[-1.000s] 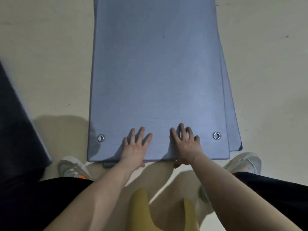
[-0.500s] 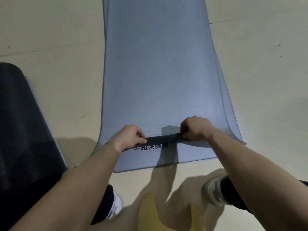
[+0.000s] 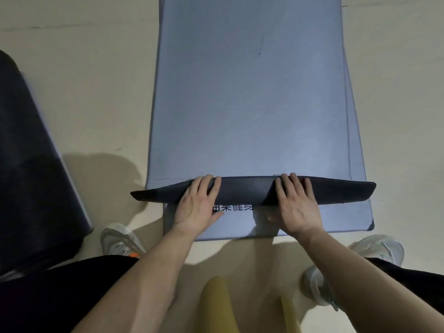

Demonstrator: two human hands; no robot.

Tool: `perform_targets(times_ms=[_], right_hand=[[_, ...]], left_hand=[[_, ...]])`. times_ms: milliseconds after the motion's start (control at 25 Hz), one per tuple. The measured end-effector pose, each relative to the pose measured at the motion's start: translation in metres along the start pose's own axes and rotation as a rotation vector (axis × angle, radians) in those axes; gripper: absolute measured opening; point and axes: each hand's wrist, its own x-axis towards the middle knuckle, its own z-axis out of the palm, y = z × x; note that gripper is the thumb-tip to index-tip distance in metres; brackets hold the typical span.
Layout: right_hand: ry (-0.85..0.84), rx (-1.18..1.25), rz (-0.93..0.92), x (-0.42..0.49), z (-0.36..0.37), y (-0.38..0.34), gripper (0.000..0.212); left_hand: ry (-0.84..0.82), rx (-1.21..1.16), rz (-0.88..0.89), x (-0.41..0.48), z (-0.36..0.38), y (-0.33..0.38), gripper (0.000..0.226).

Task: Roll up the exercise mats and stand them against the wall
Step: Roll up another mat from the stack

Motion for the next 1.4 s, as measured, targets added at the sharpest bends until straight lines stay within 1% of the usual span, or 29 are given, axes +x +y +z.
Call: perform_targets(times_ms=[40, 120, 160, 240, 320, 360, 400, 480, 560, 640, 680, 720, 800, 840, 880, 920, 960, 1000, 1040, 1080, 1120, 1160, 1200, 1240, 1320, 1400], right_hand=[[-0.035, -0.001, -0.013, 0.001, 0.007, 0.001, 0.067], [-0.1, 0.011, -0.009, 0.012, 0.008, 0.004, 0.061], [-0.138, -0.003, -0.027, 0.018, 0.007, 0.007, 0.058], [-0.169, -0.011, -0.109, 0.027, 0.0, 0.015, 0.053], [-0.203, 0.041, -0.179, 0.033, -0.02, 0.029, 0.062], [-0.222, 0.08, -0.186, 0.039, -0.034, 0.036, 0.062], [-0.232, 0.112, -0.18, 0.046, -0.047, 0.041, 0.059], [-0.251, 0.154, -0.141, 0.065, -0.064, 0.047, 0.054], [-0.355, 0.259, -0.075, 0.092, -0.074, 0.054, 0.054], [-0.444, 0.317, -0.017, 0.117, -0.08, 0.059, 0.055], [-0.411, 0.27, -0.008, 0.124, -0.081, 0.06, 0.058], [-0.298, 0.197, 0.0, 0.132, -0.082, 0.058, 0.058], [0.047, 0.121, 0.018, 0.131, -0.072, 0.043, 0.051], [0.176, 0.124, 0.008, 0.119, -0.06, 0.031, 0.048], [0.226, 0.13, -0.018, 0.106, -0.046, 0.02, 0.056], [0.18, 0.094, -0.046, 0.094, -0.034, 0.014, 0.076], [0.082, 0.03, -0.06, 0.09, -0.024, 0.014, 0.102], [0.043, -0.022, -0.085, 0.094, -0.018, 0.019, 0.118], [0.042, -0.038, -0.109, 0.104, -0.015, 0.024, 0.12], [0.033, -0.031, -0.107, 0.118, -0.02, 0.03, 0.116], [0.031, -0.028, -0.109, 0.132, -0.025, 0.034, 0.112], [0.035, -0.017, -0.12, 0.142, -0.032, 0.035, 0.109], [0.041, 0.007, -0.126, 0.147, -0.038, 0.035, 0.104], [0.034, 0.037, -0.128, 0.15, -0.041, 0.037, 0.099], [-0.031, 0.085, -0.126, 0.153, -0.049, 0.041, 0.092], [-0.162, 0.115, -0.123, 0.153, -0.066, 0.047, 0.088]], left_hand=[[-0.059, 0.005, -0.019, 0.0, 0.004, -0.001, 0.093], [-0.1, -0.013, -0.098, 0.01, 0.006, -0.002, 0.097], [-0.116, -0.02, -0.105, 0.014, 0.005, -0.001, 0.095], [-0.174, -0.069, -0.045, 0.018, -0.001, -0.006, 0.087], [-0.182, -0.117, 0.034, 0.02, -0.014, -0.016, 0.076], [-0.163, -0.13, 0.043, 0.024, -0.026, -0.021, 0.07], [-0.168, -0.141, 0.027, 0.031, -0.039, -0.026, 0.063], [-0.267, -0.119, -0.032, 0.058, -0.061, -0.033, 0.055], [-0.367, -0.083, -0.065, 0.089, -0.073, -0.039, 0.057], [-0.409, -0.085, -0.084, 0.117, -0.075, -0.046, 0.06], [-0.416, -0.08, -0.094, 0.126, -0.073, -0.048, 0.06], [-0.412, -0.076, -0.11, 0.135, -0.07, -0.05, 0.059], [-0.33, -0.049, -0.168, 0.149, -0.062, -0.051, 0.056], [-0.252, -0.008, -0.188, 0.155, -0.058, -0.049, 0.054], [-0.158, 0.028, -0.209, 0.158, -0.053, -0.047, 0.052], [-0.064, 0.044, -0.233, 0.159, -0.048, -0.043, 0.049], [0.043, 0.033, -0.24, 0.157, -0.042, -0.037, 0.046], [0.165, 0.007, -0.231, 0.152, -0.038, -0.032, 0.042], [0.278, -0.026, -0.208, 0.145, -0.033, -0.027, 0.04], [0.316, -0.068, -0.18, 0.138, -0.03, -0.021, 0.043], [0.272, -0.072, -0.148, 0.13, -0.027, -0.019, 0.056], [0.175, -0.024, -0.099, 0.122, -0.024, -0.019, 0.076], [0.081, 0.025, -0.038, 0.119, -0.024, -0.023, 0.09], [0.037, 0.027, 0.011, 0.122, -0.027, -0.028, 0.093], [-0.013, -0.07, 0.042, 0.135, -0.046, -0.038, 0.08], [-0.178, -0.137, 0.038, 0.143, -0.07, -0.039, 0.075]])
